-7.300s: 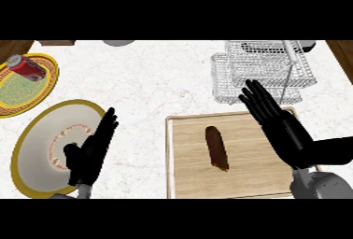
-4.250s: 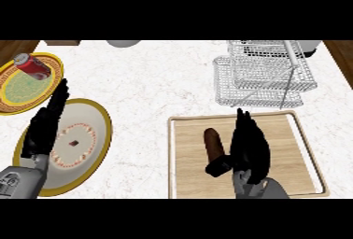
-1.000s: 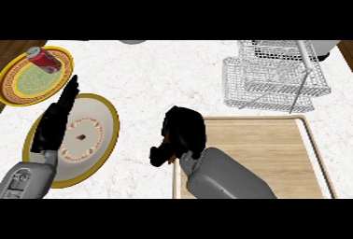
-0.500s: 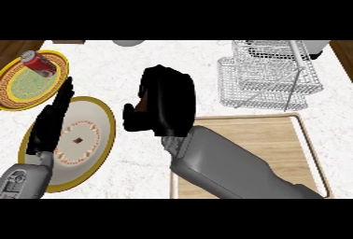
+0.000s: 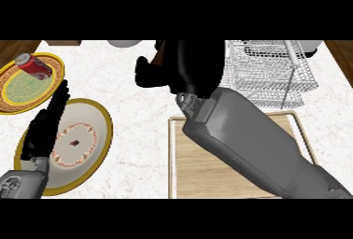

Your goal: Pick the sweet potato from the tray and place it in the tiered basket

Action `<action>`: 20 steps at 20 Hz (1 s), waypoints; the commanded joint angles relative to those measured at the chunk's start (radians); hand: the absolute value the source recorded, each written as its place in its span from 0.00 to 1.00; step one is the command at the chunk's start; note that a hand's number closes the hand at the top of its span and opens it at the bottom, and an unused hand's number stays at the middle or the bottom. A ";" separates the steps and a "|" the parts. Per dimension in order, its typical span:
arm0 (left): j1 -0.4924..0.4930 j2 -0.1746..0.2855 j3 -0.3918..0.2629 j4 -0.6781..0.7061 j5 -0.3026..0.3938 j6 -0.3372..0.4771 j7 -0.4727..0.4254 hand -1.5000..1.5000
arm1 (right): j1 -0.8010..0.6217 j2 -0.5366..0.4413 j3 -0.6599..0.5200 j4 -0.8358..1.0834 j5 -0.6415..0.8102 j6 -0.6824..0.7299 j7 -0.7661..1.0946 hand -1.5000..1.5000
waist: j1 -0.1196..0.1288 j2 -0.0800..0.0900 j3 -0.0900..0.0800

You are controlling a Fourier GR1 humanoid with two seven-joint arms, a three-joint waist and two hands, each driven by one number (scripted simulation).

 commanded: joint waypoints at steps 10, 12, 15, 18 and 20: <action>-0.008 0.004 0.059 0.027 0.014 -0.056 -0.033 0.50 | -0.063 -0.120 -0.175 0.145 -0.021 0.178 -0.166 1.00 | 0.003 0.006 0.000; 0.018 -0.054 -0.011 -0.011 -0.049 -0.001 -0.006 0.50 | -0.023 -0.175 -0.172 0.203 0.011 0.142 -0.243 1.00 | 0.005 0.007 0.000; -0.012 -0.064 -0.007 -0.020 -0.054 0.016 0.026 0.50 | -0.053 -0.242 -0.167 0.282 0.057 0.217 -0.236 1.00 | 0.003 0.007 0.000; -0.006 -0.057 -0.011 -0.005 -0.067 0.001 0.002 0.50 | -0.069 -0.304 -0.189 0.369 0.111 0.170 -0.295 1.00 | 0.009 0.010 0.000; -0.026 -0.076 0.005 0.002 -0.063 0.015 0.035 0.50 | -0.059 -0.322 -0.218 0.363 0.098 0.182 -0.348 1.00 | 0.004 0.007 0.000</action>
